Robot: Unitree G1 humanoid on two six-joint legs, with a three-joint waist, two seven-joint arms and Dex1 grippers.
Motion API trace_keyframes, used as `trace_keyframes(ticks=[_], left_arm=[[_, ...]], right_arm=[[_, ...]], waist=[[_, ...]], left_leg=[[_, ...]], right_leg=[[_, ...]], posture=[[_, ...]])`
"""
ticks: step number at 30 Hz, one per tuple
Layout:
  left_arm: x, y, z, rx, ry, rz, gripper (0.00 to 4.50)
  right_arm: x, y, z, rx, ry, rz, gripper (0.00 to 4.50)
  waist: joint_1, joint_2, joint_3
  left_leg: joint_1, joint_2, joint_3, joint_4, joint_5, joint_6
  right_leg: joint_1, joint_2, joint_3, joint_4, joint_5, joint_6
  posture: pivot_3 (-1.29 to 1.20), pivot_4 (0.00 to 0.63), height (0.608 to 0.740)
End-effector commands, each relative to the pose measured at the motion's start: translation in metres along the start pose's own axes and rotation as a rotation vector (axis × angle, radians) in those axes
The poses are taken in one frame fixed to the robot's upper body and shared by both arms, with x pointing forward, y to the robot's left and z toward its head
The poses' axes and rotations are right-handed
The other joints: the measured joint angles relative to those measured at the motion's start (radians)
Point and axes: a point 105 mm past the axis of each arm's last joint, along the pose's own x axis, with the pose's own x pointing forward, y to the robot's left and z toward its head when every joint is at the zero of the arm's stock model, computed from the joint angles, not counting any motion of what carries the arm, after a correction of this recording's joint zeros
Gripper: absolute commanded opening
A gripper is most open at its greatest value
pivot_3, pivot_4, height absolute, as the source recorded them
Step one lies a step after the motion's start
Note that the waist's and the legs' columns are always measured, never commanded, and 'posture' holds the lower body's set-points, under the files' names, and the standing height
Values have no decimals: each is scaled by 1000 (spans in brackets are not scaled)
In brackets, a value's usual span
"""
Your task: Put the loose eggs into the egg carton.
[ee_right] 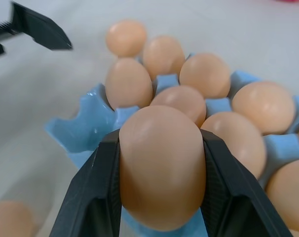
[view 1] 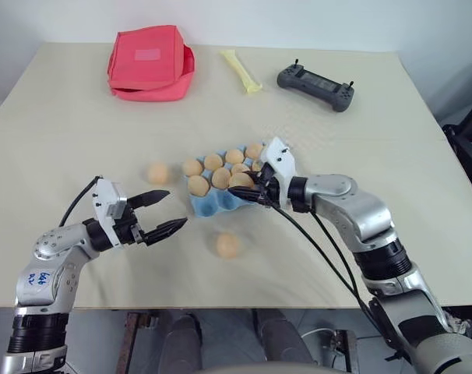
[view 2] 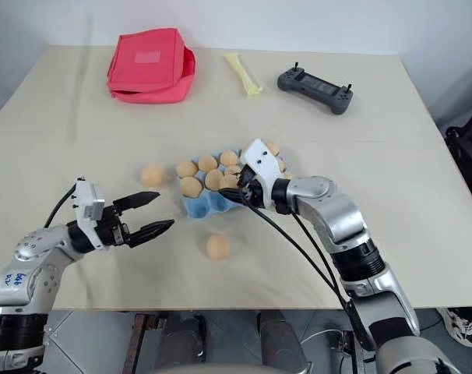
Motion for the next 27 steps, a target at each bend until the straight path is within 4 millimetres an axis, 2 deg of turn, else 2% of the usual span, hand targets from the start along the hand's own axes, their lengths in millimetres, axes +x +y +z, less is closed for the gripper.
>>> trace_keyframes(ticks=[1, 7, 11, 15, 17, 21, 27], left_arm=[[-3, -5, 13, 54, -40, 2, 4500], [-4, -8, 12, 51, -42, 6, 4500], [-5, -9, 11, 49, -44, 5, 4500], [-5, -12, 10, 44, -44, 1, 4500], [-6, -13, 10, 38, -44, 4, 4500], [-13, -13, 9, 31, -34, 25, 4500], [-31, -21, 2, 7, -6, 76, 4500]], right_arm=[[0, -2, 13, -66, -36, -4, 2298], [-7, -4, 15, -95, -34, -2, 4381], [-18, -3, 20, -110, -41, -3, 4445], [-39, 7, 35, -116, -94, 44, 4445], [-53, 13, 36, -99, -98, 87, 4445], [-74, 9, 23, -94, -50, 86, 4445], [-115, 23, -9, -83, 41, 222, 4445]], waist=[[1, 0, 0], [-1, 0, 0], [0, 0, 0], [1, 0, 0], [2, 0, 0], [0, 0, 0], [2, 0, 0]], left_leg=[[0, 0, 0, 0, 0, 0], [0, 0, 0, 1, 0, 0], [0, 0, 0, 0, 0, 0], [0, 0, 0, -1, 0, 0], [0, 0, 0, -1, 0, 0], [0, 0, 0, 0, 0, 0], [0, 0, 0, 0, 0, 0]], right_leg=[[0, 0, 0, 0, 0, 0], [0, 0, 0, 1, 0, 0], [0, 0, 0, 1, 0, 0], [0, 0, 0, 0, 0, 0], [0, 0, 0, 0, 0, 0], [1, 0, 0, 0, 0, 0], [1, 0, 0, -2, 0, 0]], posture=[[0, 150, 740], [0, 150, 740], [0, 150, 740], [0, 150, 740], [0, 150, 740], [0, 150, 740], [0, 150, 740]])
